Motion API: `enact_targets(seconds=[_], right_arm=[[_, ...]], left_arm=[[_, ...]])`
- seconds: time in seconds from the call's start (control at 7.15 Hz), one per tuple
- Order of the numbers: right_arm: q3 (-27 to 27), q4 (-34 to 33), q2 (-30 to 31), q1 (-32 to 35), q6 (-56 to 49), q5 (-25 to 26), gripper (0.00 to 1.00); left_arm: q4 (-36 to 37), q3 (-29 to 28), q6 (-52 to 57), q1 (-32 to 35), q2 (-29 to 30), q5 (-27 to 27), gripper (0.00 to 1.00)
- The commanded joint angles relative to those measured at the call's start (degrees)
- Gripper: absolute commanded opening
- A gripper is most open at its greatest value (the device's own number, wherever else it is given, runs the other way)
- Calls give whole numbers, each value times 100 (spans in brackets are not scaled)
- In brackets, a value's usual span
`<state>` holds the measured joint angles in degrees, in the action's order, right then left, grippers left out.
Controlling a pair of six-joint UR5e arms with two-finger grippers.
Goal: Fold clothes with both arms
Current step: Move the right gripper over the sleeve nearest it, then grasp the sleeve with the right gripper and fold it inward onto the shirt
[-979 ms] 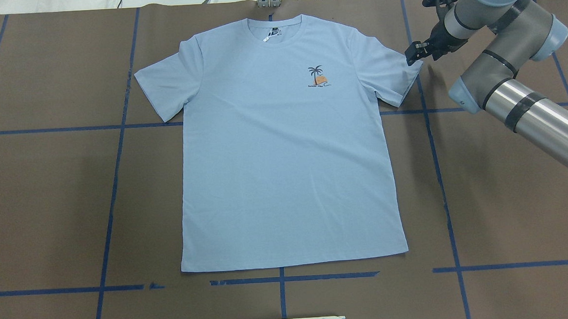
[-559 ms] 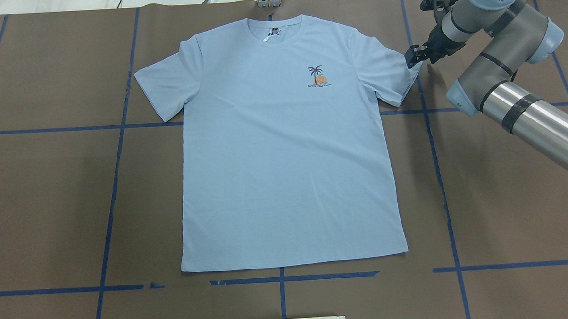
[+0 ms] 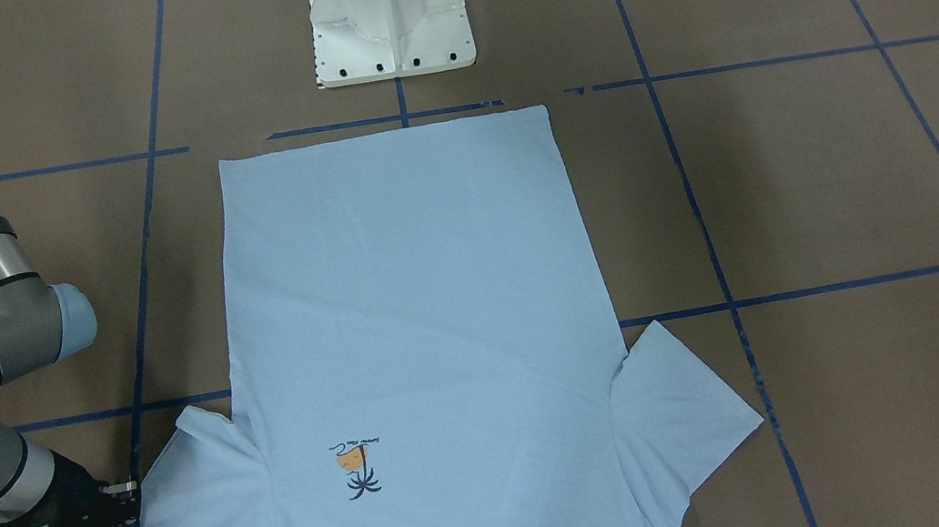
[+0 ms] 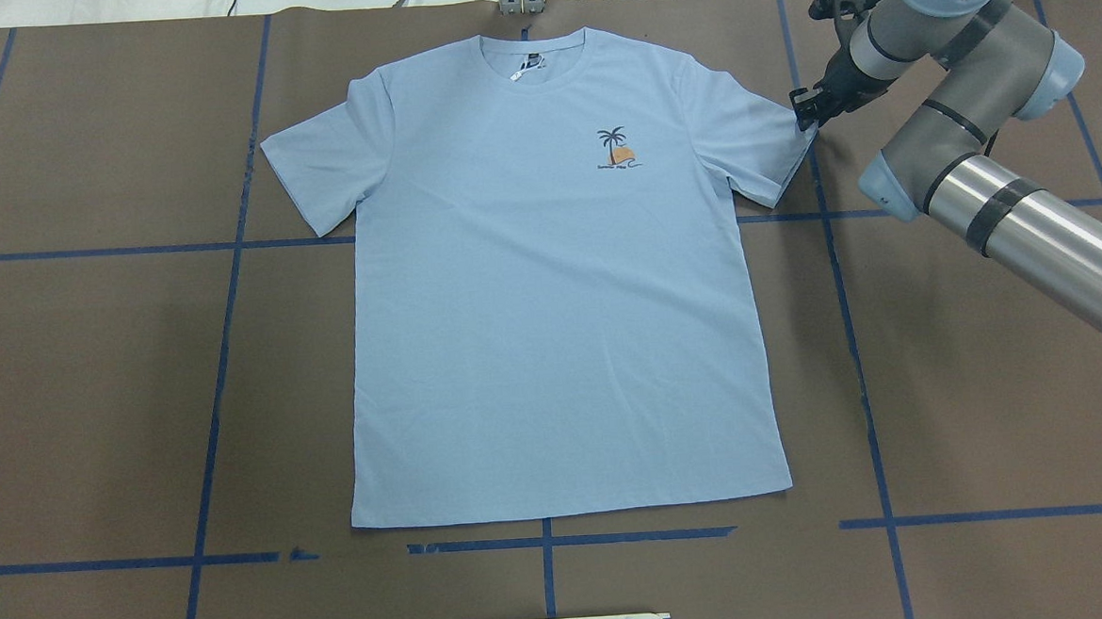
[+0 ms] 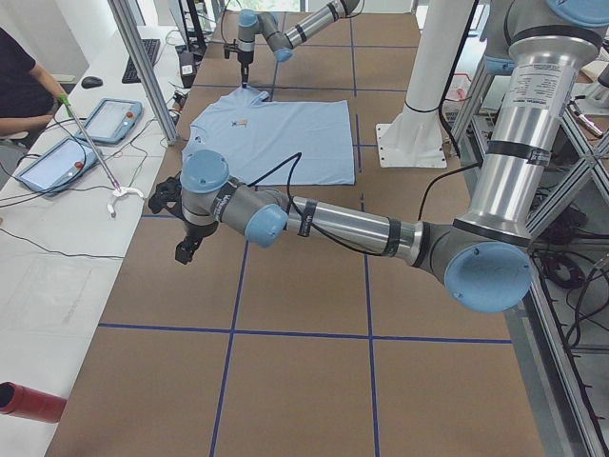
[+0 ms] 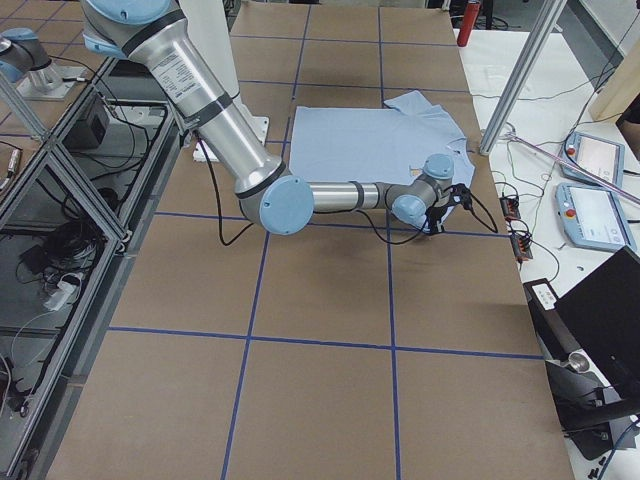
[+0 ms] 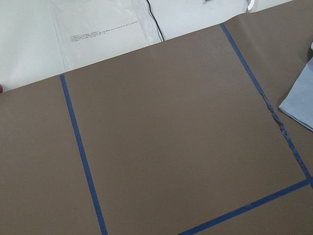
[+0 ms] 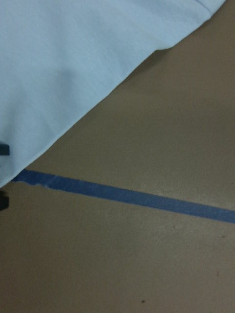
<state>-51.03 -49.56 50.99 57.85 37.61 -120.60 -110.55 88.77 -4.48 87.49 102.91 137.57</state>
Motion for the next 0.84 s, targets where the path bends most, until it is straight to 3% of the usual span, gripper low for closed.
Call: enact_targets(seconds=[0.0,0.56,0.7], right_arm=[[-4,-1,-106,7,0,-8,0],[-724,-1,-545,-167,657,-8,0],[-724,-18,-843,-464,1068,262,0]], left_arm=[[33,-9,-9,5,1,268,99],[33,-9,-9,58,27,323,99],[25,-26,-9,58,27,323,99]])
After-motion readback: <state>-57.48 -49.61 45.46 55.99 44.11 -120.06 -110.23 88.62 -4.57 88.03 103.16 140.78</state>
